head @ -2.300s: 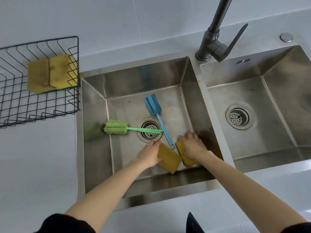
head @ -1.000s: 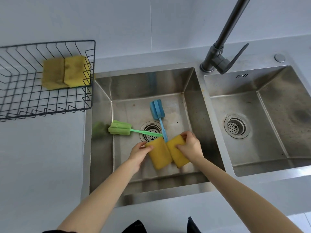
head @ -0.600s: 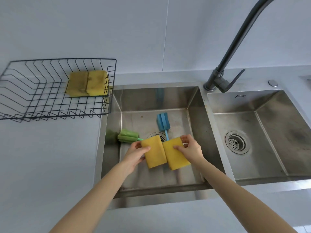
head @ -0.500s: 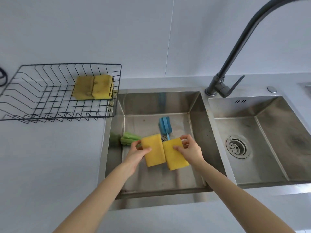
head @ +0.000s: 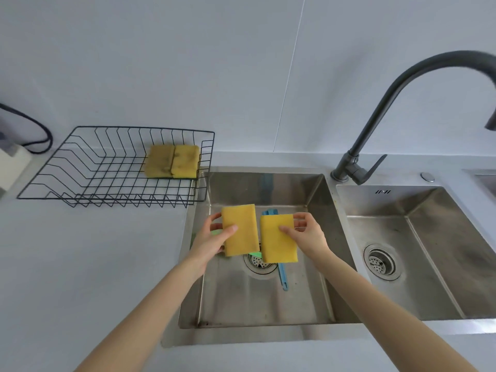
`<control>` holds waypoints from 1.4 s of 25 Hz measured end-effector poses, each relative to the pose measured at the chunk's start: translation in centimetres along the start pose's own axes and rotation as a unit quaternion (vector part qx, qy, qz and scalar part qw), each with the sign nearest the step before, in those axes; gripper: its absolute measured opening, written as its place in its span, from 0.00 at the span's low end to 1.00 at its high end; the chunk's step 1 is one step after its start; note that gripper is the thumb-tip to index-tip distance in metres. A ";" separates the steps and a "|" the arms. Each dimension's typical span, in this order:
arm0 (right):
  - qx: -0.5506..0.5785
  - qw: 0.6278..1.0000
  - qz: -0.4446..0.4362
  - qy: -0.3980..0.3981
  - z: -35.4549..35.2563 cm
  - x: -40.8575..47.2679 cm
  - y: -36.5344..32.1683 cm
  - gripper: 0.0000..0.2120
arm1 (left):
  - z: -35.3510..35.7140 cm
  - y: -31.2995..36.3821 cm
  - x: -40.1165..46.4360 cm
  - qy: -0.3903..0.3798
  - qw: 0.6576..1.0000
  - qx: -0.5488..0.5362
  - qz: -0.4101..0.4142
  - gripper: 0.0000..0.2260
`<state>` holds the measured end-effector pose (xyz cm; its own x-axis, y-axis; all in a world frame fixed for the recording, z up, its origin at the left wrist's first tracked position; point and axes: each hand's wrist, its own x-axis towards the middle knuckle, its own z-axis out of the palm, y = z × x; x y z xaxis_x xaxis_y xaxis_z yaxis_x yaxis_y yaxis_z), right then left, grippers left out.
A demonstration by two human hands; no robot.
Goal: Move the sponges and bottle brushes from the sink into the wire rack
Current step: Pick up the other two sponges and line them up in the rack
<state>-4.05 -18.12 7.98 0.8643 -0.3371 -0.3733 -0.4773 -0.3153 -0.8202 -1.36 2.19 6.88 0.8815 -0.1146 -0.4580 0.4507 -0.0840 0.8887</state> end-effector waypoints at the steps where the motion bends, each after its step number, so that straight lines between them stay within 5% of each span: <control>1: 0.006 1.000 -0.005 0.002 0.0 0.0 -0.5 0.23 | -0.5 0.5 -0.2 0.005 1.000 0.006 0.010 0.25; 13: 0.023 0.997 -0.075 -0.015 2.3 1.9 -7.6 0.21 | -7.3 5.0 -1.3 0.096 0.984 0.084 0.124 0.23; 28: 0.022 0.988 -0.112 -0.108 12.5 8.2 -19.2 0.10 | -18.9 7.4 2.1 0.229 0.966 -0.003 0.121 0.21; 35: 0.019 0.984 -0.097 -0.150 18.8 10.9 -23.8 0.19 | -23.9 8.5 4.7 0.283 0.952 -0.010 0.117 0.19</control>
<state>19.72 2.44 15.29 0.9492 0.0041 -0.3147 -0.2978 -0.3122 -0.9021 9.97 24.59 12.85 0.8897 0.4246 -0.1676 0.2311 -0.1024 0.9675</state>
